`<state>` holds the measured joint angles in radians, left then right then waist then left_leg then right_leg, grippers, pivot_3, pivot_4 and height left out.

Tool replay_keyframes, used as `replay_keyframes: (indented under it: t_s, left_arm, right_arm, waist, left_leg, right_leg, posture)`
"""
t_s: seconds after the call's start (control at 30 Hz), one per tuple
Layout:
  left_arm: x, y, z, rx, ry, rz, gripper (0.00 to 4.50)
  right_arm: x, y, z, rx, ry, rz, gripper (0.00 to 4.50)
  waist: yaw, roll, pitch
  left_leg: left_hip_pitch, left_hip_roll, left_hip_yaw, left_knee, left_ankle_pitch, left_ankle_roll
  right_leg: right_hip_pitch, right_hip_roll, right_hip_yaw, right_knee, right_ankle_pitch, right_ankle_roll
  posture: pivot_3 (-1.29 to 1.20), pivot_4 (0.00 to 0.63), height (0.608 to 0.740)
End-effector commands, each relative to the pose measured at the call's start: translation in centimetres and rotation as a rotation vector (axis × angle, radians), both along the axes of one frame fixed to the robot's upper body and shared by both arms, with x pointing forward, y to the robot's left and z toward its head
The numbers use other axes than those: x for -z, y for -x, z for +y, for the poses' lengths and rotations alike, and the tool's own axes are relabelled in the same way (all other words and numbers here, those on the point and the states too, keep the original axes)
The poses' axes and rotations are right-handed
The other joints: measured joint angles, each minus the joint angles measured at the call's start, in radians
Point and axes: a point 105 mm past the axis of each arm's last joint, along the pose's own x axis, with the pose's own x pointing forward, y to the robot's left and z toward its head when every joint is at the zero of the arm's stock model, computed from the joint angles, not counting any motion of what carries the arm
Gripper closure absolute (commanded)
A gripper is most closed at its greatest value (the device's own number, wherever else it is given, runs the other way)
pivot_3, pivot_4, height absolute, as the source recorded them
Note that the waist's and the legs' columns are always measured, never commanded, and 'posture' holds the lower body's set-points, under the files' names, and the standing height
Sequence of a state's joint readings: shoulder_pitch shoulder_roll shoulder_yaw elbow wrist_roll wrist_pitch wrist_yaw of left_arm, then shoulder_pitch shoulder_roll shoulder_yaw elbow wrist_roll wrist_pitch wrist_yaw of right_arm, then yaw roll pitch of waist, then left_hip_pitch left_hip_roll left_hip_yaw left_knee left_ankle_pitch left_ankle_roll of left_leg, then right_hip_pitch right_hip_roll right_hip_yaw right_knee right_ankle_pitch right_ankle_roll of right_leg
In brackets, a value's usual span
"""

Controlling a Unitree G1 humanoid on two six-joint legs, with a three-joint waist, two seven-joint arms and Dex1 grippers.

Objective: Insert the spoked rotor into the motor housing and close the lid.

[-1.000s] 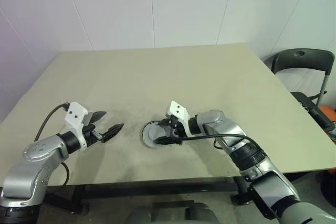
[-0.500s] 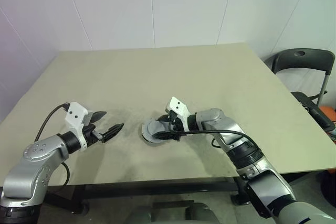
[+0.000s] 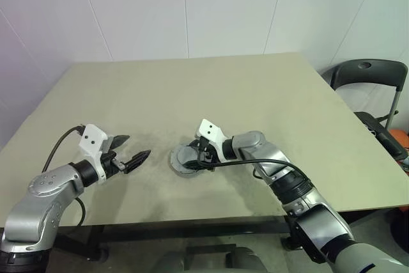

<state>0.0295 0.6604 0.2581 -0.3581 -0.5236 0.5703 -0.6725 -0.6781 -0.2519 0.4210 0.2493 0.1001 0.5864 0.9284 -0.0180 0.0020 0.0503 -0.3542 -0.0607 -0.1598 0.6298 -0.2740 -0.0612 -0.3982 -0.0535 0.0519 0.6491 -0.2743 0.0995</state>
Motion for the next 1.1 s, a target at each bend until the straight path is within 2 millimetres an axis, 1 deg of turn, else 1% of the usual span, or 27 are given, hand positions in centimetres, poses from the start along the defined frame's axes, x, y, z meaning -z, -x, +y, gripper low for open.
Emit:
replay_keyframes:
  t_s: [0.03,0.23,0.47,0.57,0.73,0.87,0.93,1.03,1.07,1.1]
  left_arm:
    - [-1.2,0.0,-0.4,0.02,-0.009,-0.06,0.0]
    - [-1.0,0.3,-0.3,0.027,-0.02,-0.056,0.0]
    - [-0.9,0.3,-0.2,0.028,-0.017,-0.054,0.0]
    - [-0.8,0.3,-0.3,0.029,-0.014,-0.051,0.0]
    - [-0.3,0.4,-0.1,0.02,-0.006,-0.033,0.0]
    - [-0.3,0.1,0.2,-0.005,0.006,-0.033,0.0]
    - [-0.3,0.0,0.1,-0.002,0.012,-0.031,0.0]
    - [0.6,-0.1,-0.4,0.003,0.05,0.042,0.0]
    - [1.1,-0.3,-0.5,-0.014,0.074,0.085,0.0]
    - [1.6,-0.4,-0.9,-0.017,0.095,0.119,0.37]
  right_arm:
    - [-1.0,-0.4,0.5,-0.018,-0.007,-0.045,0.92]
    - [-0.7,-0.4,-0.1,-0.032,0.023,-0.045,0.92]
    - [-0.9,-0.9,-0.3,-0.041,0.039,-0.053,0.92]
    - [-0.6,-0.9,-0.3,-0.042,0.055,-0.048,0.92]
    - [0.8,-0.6,-0.5,-0.036,0.103,0.014,0.92]
    - [1.1,-0.4,-0.5,-0.036,0.112,0.032,0.92]
    - [1.1,-0.3,-0.3,-0.04,0.107,0.044,0.92]
    - [1.1,-0.3,-0.4,-0.037,0.109,0.042,0.92]
    - [1.1,-0.4,-0.4,-0.035,0.11,0.039,0.92]
    - [1.1,-0.4,-0.5,-0.035,0.111,0.036,0.92]
  waist:
    - [0.0,0.0,0.0]
    - [0.0,0.0,0.0]
    - [0.001,0.0,0.0]
    - [0.001,0.0,0.0]
    - [0.001,0.0,0.0]
    - [0.001,0.0,0.0]
    - [0.001,0.0,0.0]
    - [0.001,0.0,0.0]
    - [0.001,0.0,-0.001]
    - [0.001,0.0,-0.001]
  left_leg:
    - [0.0,0.0,0.0,0.0,0.0,0.0]
    - [0.001,0.001,0.0,0.0,0.0,0.0]
    - [0.0,0.001,0.0,0.0,0.0,0.0]
    - [0.0,0.001,0.0,0.0,0.0,0.0]
    - [0.002,0.001,0.0,0.001,0.0,0.0]
    - [0.003,0.001,0.0,0.001,0.0,0.0]
    - [0.004,0.001,0.0,0.001,0.0,0.0]
    - [0.005,0.001,0.0,0.001,0.0,0.0]
    - [0.005,0.001,0.0,0.001,0.0,0.0]
    - [0.006,0.001,0.0,0.001,0.0,0.0]
  right_leg:
    - [0.0,0.0,0.0,0.0,0.0,0.0]
    - [0.0,0.002,0.0,0.0,0.001,-0.001]
    - [0.0,0.002,0.0,0.0,0.001,-0.001]
    - [0.0,0.002,0.0,0.0,0.001,-0.001]
    - [0.001,0.002,0.0,0.0,0.001,-0.002]
    - [0.003,0.002,0.0,0.0,0.001,-0.002]
    - [0.003,0.002,0.0,0.0,0.001,-0.002]
    - [0.005,0.003,0.0,0.0,0.001,-0.002]
    - [0.005,0.003,0.0,0.0,0.001,-0.002]
    - [0.006,0.003,0.0,0.0,0.001,-0.002]
  posture:
    - [0.0,0.0,0.74]
    - [0.0,0.0,0.74]
    - [0.0,0.0,0.74]
    - [0.0,0.0,0.74]
    - [0.0,0.0,0.74]
    - [0.0,0.0,0.74]
    - [0.0,0.0,0.74]
    - [0.0,0.0,0.74]
    - [0.0,0.0,0.74]
    - [0.0,0.0,0.74]
